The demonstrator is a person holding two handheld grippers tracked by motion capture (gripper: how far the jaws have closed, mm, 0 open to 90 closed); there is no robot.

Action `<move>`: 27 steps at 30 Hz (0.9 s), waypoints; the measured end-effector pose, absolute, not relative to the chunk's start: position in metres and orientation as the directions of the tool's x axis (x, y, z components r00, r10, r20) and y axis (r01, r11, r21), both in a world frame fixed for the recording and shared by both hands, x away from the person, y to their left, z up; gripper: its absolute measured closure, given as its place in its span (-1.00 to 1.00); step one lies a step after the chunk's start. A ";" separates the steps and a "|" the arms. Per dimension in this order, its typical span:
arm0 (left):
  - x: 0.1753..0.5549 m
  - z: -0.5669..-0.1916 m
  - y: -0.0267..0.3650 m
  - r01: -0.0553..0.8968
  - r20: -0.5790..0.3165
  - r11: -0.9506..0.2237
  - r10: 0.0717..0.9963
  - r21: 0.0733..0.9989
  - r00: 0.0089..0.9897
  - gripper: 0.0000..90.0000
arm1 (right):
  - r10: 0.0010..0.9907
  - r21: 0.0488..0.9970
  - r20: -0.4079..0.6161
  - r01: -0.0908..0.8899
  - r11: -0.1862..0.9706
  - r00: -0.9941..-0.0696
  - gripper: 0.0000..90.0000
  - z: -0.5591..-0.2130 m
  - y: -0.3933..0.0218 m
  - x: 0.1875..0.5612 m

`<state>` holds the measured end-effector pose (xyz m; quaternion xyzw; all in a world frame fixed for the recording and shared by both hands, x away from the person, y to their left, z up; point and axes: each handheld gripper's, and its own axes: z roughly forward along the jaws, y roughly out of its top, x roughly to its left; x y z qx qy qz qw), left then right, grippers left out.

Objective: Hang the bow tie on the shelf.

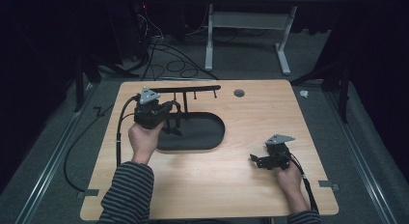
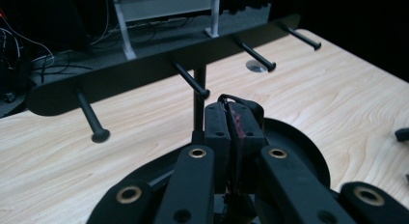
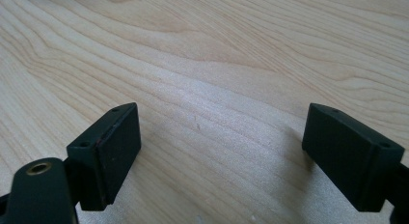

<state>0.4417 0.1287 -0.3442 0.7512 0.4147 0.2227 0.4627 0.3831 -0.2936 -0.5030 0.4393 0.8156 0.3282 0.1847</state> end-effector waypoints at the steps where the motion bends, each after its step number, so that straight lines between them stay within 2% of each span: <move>1: 0.443 -0.344 0.129 0.419 -0.052 -0.223 0.832 0.880 0.552 0.94 | 0.838 0.698 -0.013 0.595 0.399 -0.546 -0.68 -0.503 -0.294 0.383; 9: 0.453 -0.343 0.131 0.426 -0.083 -0.185 0.839 0.886 0.538 0.94 | 0.838 0.698 -0.013 0.595 0.398 -0.546 -0.68 -0.503 -0.294 0.383; 27: 0.475 -0.347 0.123 0.428 -0.043 -0.201 0.867 0.881 0.496 0.94 | 0.838 0.698 -0.013 0.595 0.399 -0.546 -0.68 -0.503 -0.294 0.383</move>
